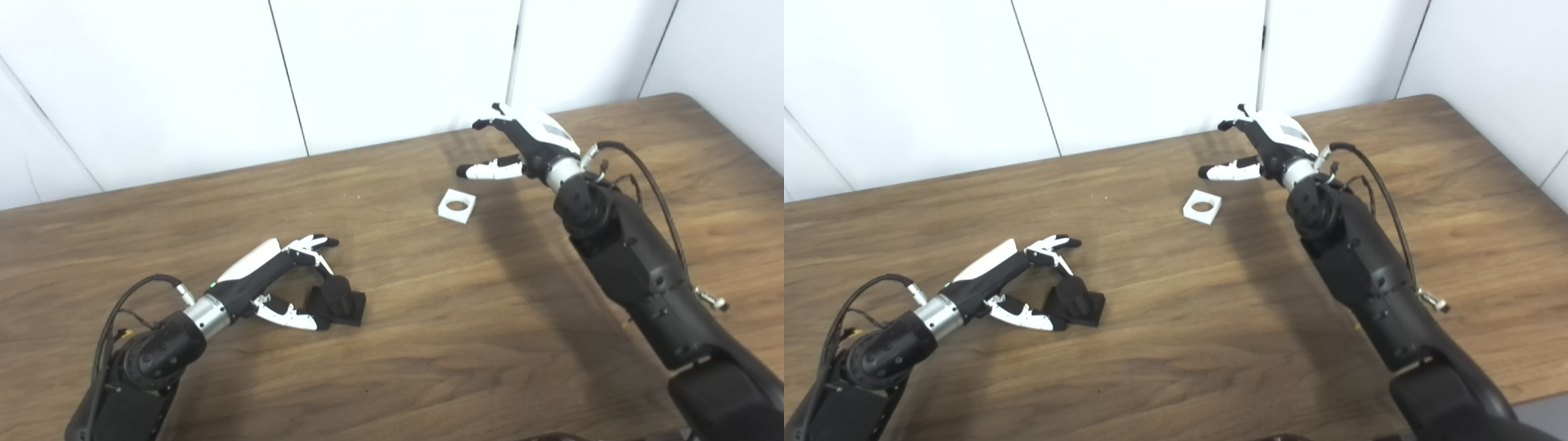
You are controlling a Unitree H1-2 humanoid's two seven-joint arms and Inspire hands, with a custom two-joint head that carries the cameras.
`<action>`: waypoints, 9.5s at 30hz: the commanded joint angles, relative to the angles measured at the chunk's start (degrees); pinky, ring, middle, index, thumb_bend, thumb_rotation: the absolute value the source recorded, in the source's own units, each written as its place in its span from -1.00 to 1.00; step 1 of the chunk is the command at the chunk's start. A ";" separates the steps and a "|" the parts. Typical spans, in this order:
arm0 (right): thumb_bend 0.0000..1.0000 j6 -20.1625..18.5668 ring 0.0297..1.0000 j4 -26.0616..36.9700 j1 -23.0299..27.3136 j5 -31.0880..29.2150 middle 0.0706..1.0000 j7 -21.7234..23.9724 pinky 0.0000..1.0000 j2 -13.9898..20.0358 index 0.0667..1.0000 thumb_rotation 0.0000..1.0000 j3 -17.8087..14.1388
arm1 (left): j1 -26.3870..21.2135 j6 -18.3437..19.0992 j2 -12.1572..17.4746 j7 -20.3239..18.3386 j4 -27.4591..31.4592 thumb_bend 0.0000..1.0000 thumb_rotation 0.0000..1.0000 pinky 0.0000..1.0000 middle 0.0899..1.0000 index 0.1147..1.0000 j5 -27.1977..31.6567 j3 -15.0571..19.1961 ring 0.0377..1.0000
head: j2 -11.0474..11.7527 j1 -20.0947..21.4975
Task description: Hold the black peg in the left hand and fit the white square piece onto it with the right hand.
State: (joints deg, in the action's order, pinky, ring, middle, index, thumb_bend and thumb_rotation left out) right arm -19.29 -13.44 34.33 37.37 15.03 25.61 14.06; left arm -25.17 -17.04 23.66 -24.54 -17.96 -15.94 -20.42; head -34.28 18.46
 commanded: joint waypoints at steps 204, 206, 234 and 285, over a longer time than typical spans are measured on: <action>0.02 14.41 0.81 29.50 -10.68 -5.22 0.57 5.18 0.92 -12.09 -0.11 -0.72 8.43 | 1.00 7.06 -3.56 1.74 1.35 0.02 -0.82 1.00 0.88 -0.15 -5.43 -2.84 1.00 | -4.38 -26.63; 0.02 14.40 0.81 29.41 -10.66 -5.10 0.57 5.30 0.92 -12.14 -0.11 -0.72 8.47 | 1.05 6.96 -3.58 1.82 1.36 0.02 -0.82 1.00 0.88 -0.15 -5.35 -2.88 1.00 | -4.45 -26.79; 0.02 15.98 0.80 25.70 -10.29 -4.66 0.57 4.89 0.94 -11.37 -0.11 -0.72 8.11 | 3.24 10.03 -3.28 1.14 5.49 0.02 -0.82 1.00 0.91 -0.15 -5.42 -3.83 1.00 | -4.28 -26.97; 0.44 13.22 0.85 24.57 -8.65 -1.97 0.78 12.36 0.77 -9.30 0.41 -0.05 9.82 | 2.15 10.62 -4.98 1.34 4.39 0.02 -0.83 1.00 0.89 -0.15 -5.27 -4.72 1.00 | -4.82 -27.64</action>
State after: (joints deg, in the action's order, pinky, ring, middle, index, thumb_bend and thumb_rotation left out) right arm -6.08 9.34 23.72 35.45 27.30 16.21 24.18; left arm -23.48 -7.80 19.01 -20.54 -12.19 -19.79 -23.25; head -39.02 -9.14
